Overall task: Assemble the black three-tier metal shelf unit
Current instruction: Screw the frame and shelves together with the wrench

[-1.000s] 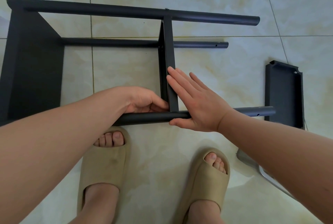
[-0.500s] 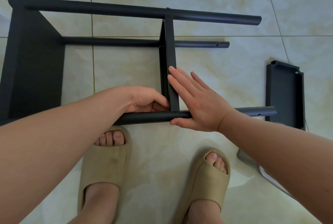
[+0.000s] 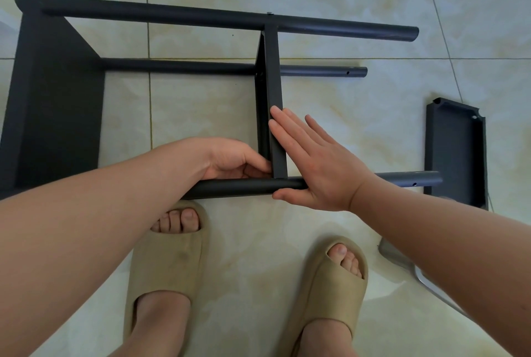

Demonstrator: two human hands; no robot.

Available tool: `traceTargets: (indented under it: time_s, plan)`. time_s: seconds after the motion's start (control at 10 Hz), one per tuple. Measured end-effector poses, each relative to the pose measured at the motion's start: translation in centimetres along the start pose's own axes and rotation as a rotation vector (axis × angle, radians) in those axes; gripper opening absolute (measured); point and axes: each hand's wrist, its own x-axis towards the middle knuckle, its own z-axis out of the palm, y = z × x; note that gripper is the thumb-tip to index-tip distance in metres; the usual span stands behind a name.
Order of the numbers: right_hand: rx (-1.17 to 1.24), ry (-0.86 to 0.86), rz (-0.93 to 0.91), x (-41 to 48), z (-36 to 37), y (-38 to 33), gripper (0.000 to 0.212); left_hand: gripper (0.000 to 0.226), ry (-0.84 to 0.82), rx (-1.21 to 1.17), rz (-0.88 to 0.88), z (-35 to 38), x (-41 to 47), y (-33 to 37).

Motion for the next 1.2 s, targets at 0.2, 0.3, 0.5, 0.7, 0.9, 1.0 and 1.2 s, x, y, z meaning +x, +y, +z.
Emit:
traceTargets:
  time_s: [0.2,0.3,0.5,0.7,0.9,1.0,1.2]
  plan:
    - [-0.006,-0.004,0.000,-0.05,-0.03,-0.03,0.101,0.016,0.054,0.072,0.051,0.41,0.34,-0.04]
    - [-0.001,-0.008,0.003,0.00,-0.04,-0.04,0.101,0.015,0.066,0.075,0.054,0.42,0.25,-0.03]
    - [0.002,0.000,0.004,-0.07,-0.05,-0.05,0.101,0.019,0.017,0.010,0.022,0.35,-0.06,0.16]
    - [0.006,-0.008,0.006,-0.03,-0.10,-0.08,0.101,0.027,-0.001,-0.028,0.042,0.26,0.15,-0.02]
    - [0.005,-0.007,0.006,0.00,-0.14,-0.07,0.101,0.019,0.049,-0.013,0.033,0.41,0.10,0.05]
    - [0.005,-0.006,0.004,-0.01,-0.09,-0.07,0.101,0.021,0.040,-0.014,0.001,0.33,0.02,0.09]
    - [0.006,-0.009,0.005,-0.01,-0.12,-0.06,0.101,0.021,0.026,-0.012,0.006,0.28,0.10,0.07]
